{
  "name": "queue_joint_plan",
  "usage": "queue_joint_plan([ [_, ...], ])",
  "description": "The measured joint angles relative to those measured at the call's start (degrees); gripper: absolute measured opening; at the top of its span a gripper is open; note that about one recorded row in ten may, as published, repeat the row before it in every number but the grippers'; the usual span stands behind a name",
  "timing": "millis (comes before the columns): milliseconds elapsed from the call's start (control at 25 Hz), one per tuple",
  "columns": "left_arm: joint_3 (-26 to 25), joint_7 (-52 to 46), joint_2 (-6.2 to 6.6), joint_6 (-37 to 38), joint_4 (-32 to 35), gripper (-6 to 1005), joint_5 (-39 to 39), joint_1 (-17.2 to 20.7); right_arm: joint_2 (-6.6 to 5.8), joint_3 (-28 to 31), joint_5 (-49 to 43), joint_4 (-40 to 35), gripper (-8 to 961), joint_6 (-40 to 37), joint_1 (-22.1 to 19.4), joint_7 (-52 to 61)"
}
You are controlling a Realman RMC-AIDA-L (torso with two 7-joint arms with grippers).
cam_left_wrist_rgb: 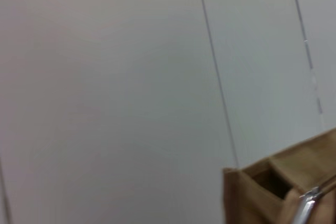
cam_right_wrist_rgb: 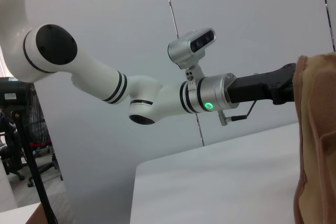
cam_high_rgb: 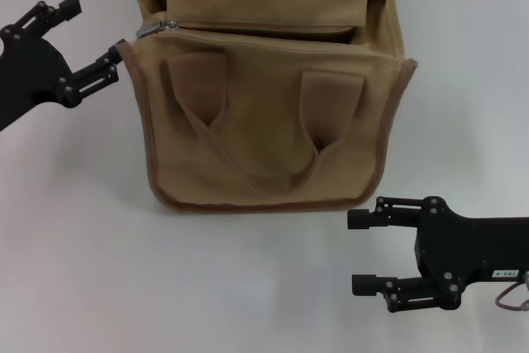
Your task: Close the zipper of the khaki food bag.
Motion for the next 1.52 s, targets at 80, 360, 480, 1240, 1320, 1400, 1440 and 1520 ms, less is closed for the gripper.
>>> queue_joint_plan([
  [80, 1.84, -2.18, 0.80, 1.70, 0.22, 825, 0.50, 0.25, 0.00, 0.02, 0.01, -0.01, 762, 0.00, 0.00, 0.01],
  [360, 6.54, -6.10, 2.24, -0.03, 0.27, 824, 1.93, -0.69, 0.00, 0.09, 0.03, -0.10, 762, 0.26, 0.22, 0.04],
  [480, 6.46, -4.98, 1.03, -2.23, 0.88, 824, 1.87, -1.10, 0.00, 0.08, 0.03, -0.12, 761, 0.33, 0.32, 0.04],
  [1240, 5.97, 0.62, -0.25, -5.69, 1.84, 825, -3.61, -1.58, -0.06, 0.26, 0.82, -0.43, 761, 0.41, 0.42, 0.68],
  [1320, 5.98, 1.20, -0.27, -5.57, 1.56, 822, -4.19, -1.48, -0.07, 0.26, 0.86, -0.43, 761, 0.41, 0.43, 0.68],
  [1400, 6.11, 3.34, -0.29, -4.81, 0.52, 820, -6.39, -1.01, -0.09, 0.26, 0.89, -0.45, 761, 0.40, 0.39, 0.68],
  [1440, 6.31, 3.70, -0.29, -4.72, 0.49, 818, -6.56, -0.94, -0.09, 0.26, 0.90, -0.45, 761, 0.38, 0.39, 0.68],
  [1520, 6.52, 4.03, -0.29, -4.68, 0.47, 816, -6.55, -0.89, -0.09, 0.26, 0.91, -0.45, 761, 0.27, 0.39, 0.68],
])
